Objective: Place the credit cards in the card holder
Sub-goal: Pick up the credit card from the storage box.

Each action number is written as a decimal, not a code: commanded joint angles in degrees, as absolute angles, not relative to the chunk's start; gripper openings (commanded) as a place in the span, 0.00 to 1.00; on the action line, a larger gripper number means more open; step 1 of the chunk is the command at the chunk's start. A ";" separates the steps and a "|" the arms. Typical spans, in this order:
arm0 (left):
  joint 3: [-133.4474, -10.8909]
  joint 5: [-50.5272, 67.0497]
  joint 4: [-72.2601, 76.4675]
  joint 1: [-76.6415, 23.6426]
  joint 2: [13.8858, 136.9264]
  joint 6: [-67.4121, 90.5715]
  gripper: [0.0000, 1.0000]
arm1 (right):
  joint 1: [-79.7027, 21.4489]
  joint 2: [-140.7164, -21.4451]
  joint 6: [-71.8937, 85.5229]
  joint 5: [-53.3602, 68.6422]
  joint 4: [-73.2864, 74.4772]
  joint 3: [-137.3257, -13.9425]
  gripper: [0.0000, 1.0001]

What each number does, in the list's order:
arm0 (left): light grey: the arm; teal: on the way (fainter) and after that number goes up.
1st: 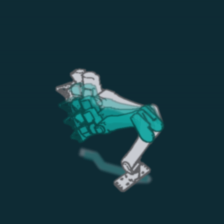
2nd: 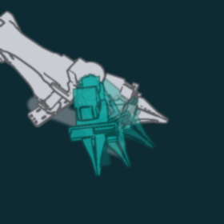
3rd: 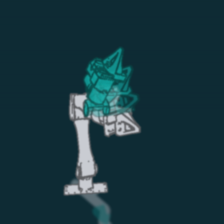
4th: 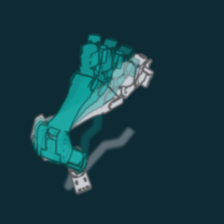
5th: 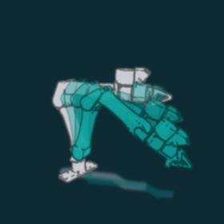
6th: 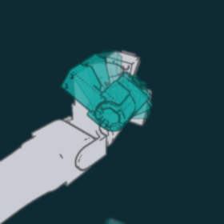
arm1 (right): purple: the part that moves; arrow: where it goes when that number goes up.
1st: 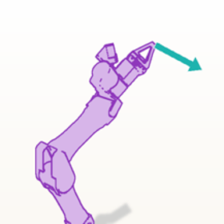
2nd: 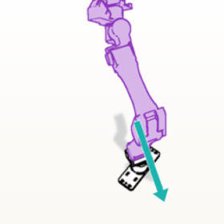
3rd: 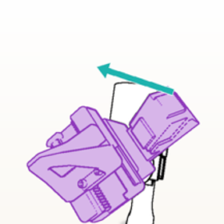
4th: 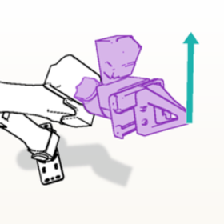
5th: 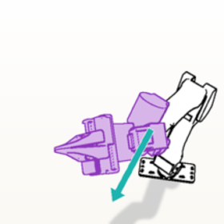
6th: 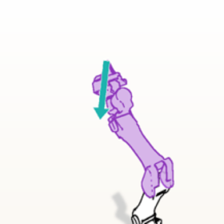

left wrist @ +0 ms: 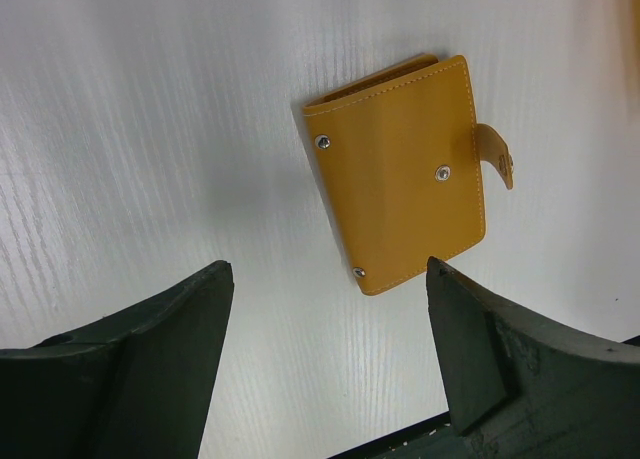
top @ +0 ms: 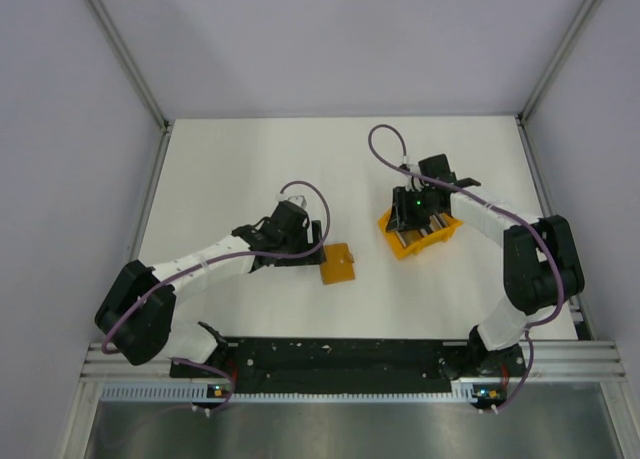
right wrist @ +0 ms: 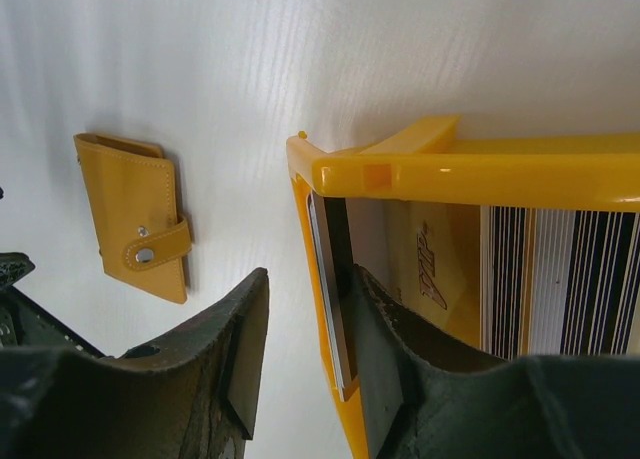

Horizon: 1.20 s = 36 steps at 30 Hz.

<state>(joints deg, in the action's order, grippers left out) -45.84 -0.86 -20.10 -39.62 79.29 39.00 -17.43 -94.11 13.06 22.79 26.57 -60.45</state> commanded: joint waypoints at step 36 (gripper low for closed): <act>-47.46 1.76 -17.14 -39.37 80.60 38.50 0.81 | -14.77 -91.23 13.01 27.52 26.37 -63.11 0.09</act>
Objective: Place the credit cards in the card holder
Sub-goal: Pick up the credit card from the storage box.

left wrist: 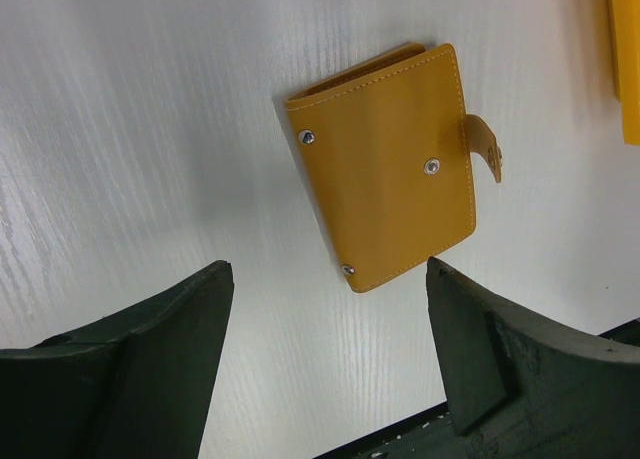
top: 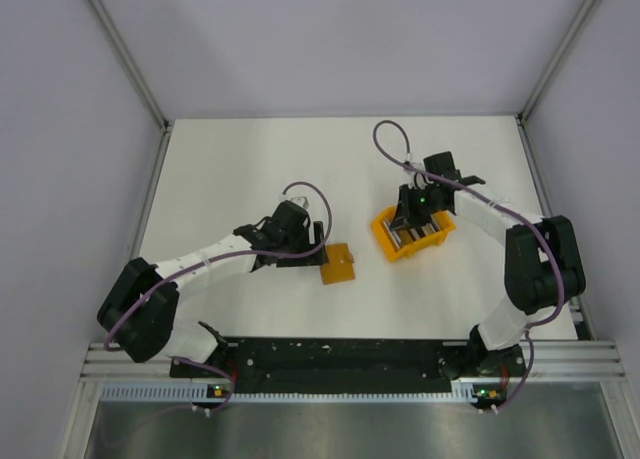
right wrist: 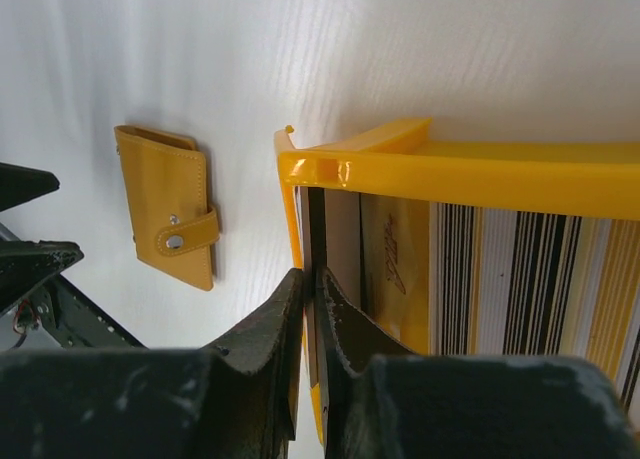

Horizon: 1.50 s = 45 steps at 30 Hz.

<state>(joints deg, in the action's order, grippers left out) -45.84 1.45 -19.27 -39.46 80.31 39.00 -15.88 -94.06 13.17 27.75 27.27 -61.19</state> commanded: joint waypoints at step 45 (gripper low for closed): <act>-47.11 2.29 -16.79 -39.37 81.04 38.41 0.81 | -20.30 -95.01 10.72 17.67 27.77 -62.40 0.00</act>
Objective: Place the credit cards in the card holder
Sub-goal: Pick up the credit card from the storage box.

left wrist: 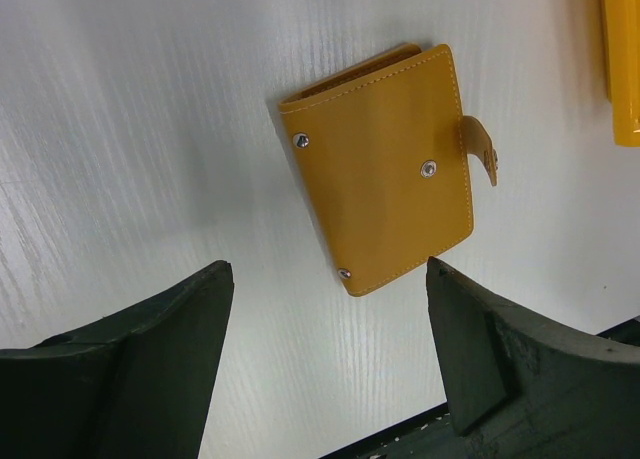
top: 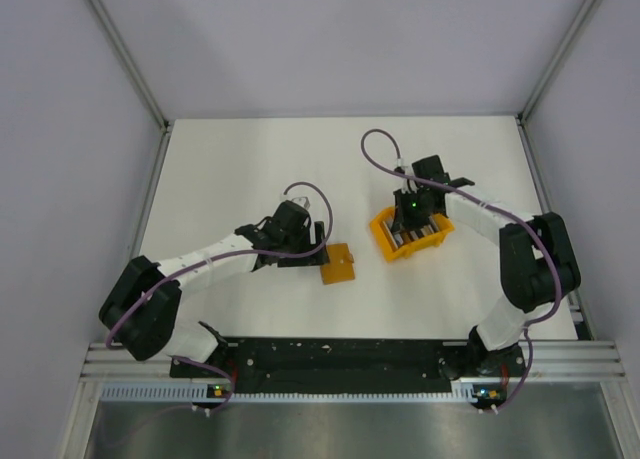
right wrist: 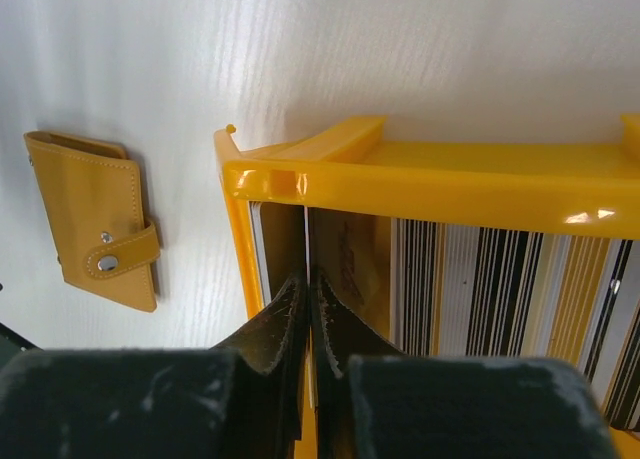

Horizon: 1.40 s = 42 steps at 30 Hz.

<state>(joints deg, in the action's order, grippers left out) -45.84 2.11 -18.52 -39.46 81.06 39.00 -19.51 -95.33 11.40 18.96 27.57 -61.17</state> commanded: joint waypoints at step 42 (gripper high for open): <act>-49.31 -3.77 -21.53 -39.37 79.90 38.93 0.81 | -38.93 -84.54 33.92 -35.50 41.22 -74.26 0.00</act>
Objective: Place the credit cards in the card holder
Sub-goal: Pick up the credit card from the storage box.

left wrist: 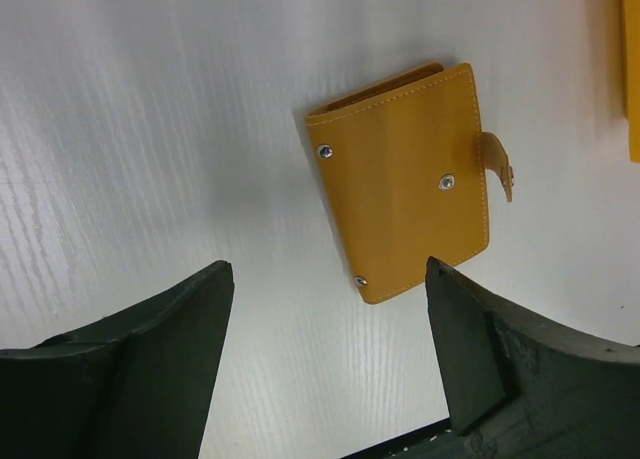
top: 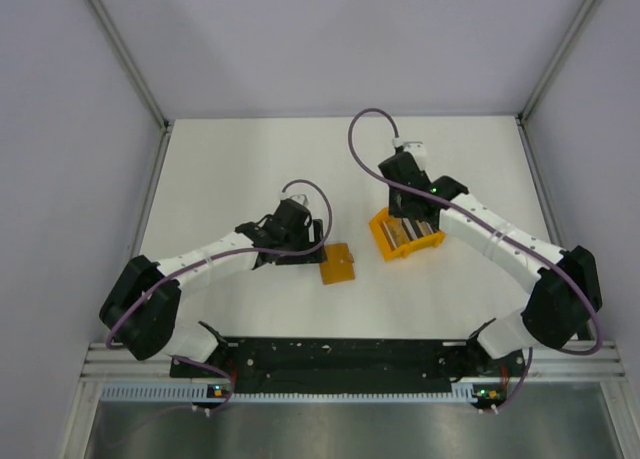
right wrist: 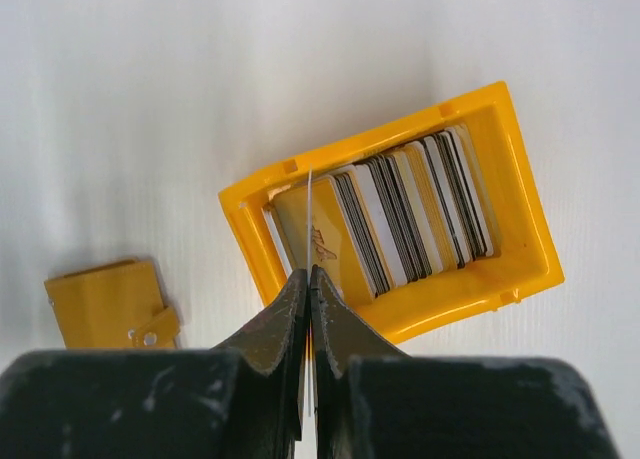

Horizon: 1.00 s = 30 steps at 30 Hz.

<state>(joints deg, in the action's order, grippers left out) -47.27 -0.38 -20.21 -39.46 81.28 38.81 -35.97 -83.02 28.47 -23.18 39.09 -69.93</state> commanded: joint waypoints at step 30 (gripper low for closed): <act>-41.48 -24.35 -28.92 -38.50 64.60 50.54 0.81 | -48.78 -101.16 31.55 -18.10 34.64 -72.52 0.00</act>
<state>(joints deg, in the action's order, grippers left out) -41.71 -23.27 -30.04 -38.79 64.55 49.89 -48.34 -100.97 33.76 -19.49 40.14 -74.24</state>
